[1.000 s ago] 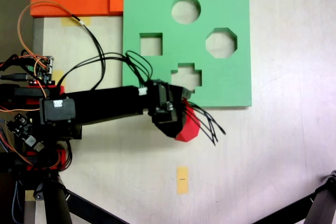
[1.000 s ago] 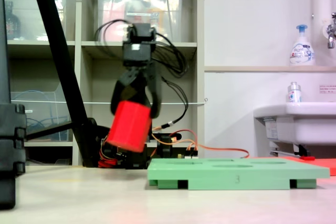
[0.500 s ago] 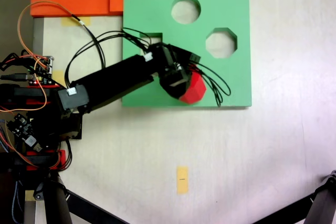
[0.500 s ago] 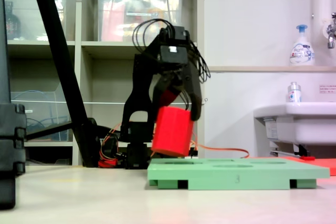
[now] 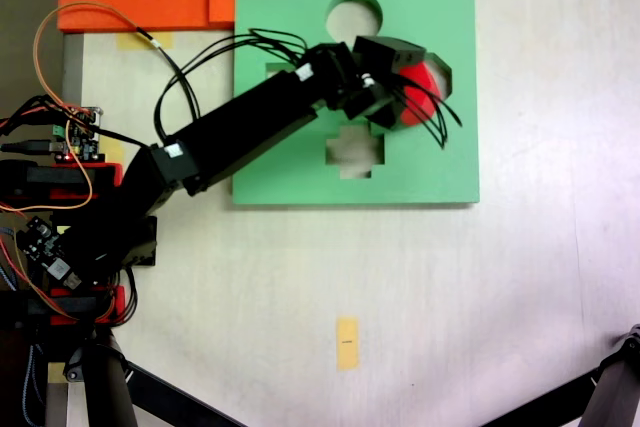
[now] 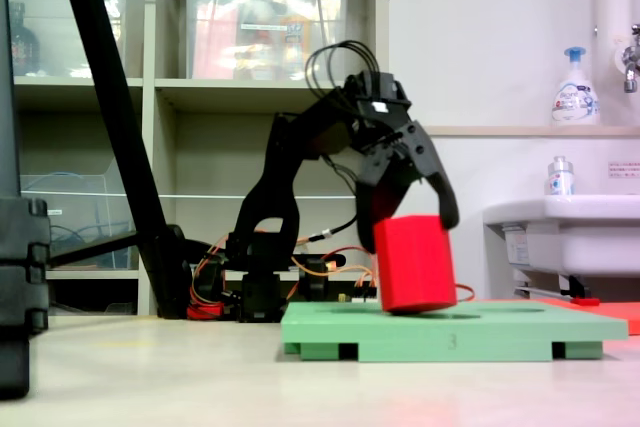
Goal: Put the octagonal pillar block into the corresponding hole
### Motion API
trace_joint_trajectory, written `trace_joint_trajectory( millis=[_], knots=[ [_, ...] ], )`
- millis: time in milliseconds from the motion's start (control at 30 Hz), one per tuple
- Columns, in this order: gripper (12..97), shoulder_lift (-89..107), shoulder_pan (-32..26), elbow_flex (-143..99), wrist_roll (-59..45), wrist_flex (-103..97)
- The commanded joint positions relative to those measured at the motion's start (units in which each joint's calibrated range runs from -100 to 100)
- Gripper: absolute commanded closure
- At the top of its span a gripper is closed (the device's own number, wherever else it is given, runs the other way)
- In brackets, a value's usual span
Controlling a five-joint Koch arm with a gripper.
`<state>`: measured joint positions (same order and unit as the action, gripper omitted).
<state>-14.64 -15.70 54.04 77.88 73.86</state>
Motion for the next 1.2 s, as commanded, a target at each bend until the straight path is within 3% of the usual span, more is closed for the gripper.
trace_joint_trajectory(
  millis=[0,1167],
  knots=[
    [70.5,-2.54,-0.59,6.18,0.39,-4.58],
    [70.6,-5.89,-0.73,11.16,-13.82,-3.62]
  ],
)
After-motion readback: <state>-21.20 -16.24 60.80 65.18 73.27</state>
